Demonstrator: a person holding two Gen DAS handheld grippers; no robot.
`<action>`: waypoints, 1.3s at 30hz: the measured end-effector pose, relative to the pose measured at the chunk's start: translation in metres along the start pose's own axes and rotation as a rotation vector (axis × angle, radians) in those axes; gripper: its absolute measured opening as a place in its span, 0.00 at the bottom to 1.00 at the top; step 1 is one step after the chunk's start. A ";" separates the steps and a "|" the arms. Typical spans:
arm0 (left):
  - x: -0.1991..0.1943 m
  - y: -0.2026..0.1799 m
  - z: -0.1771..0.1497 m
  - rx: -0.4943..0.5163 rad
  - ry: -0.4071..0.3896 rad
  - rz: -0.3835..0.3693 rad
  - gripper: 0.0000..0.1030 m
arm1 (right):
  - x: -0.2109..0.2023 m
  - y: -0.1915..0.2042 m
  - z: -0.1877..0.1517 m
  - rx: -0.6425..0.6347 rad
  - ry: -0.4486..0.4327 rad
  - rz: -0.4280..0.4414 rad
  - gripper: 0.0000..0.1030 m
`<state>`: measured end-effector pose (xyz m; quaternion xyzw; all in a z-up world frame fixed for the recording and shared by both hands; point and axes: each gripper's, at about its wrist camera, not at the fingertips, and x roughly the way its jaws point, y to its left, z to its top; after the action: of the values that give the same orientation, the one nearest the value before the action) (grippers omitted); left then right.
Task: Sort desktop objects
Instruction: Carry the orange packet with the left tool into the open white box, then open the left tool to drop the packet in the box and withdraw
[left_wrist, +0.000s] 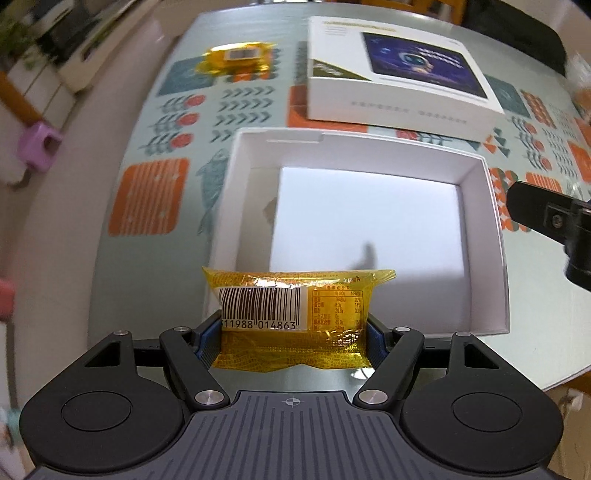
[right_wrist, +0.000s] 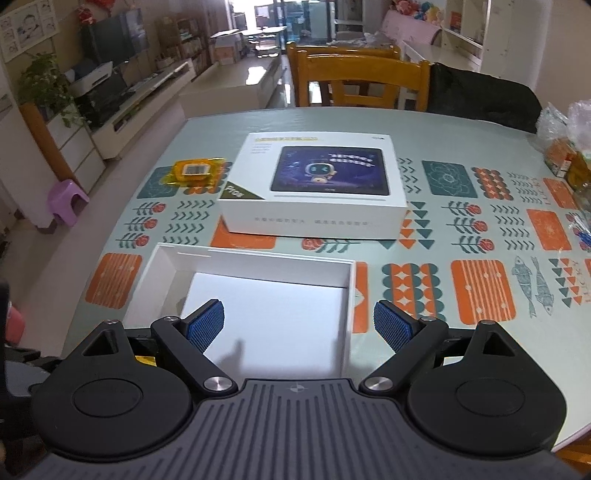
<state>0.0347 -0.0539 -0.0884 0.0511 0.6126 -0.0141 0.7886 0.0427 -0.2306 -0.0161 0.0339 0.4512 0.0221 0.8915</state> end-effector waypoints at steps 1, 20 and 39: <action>0.004 -0.003 0.004 0.020 -0.003 -0.004 0.70 | 0.001 -0.001 0.000 0.003 0.002 -0.008 1.00; 0.093 -0.002 0.030 0.129 0.093 -0.051 0.74 | 0.025 0.007 0.015 -0.003 0.059 -0.115 1.00; 0.090 0.012 0.001 -0.054 0.213 0.004 0.74 | 0.029 0.009 0.015 -0.055 0.068 -0.039 1.00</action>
<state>0.0595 -0.0388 -0.1749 0.0320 0.6931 0.0096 0.7201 0.0718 -0.2200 -0.0302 -0.0001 0.4811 0.0179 0.8765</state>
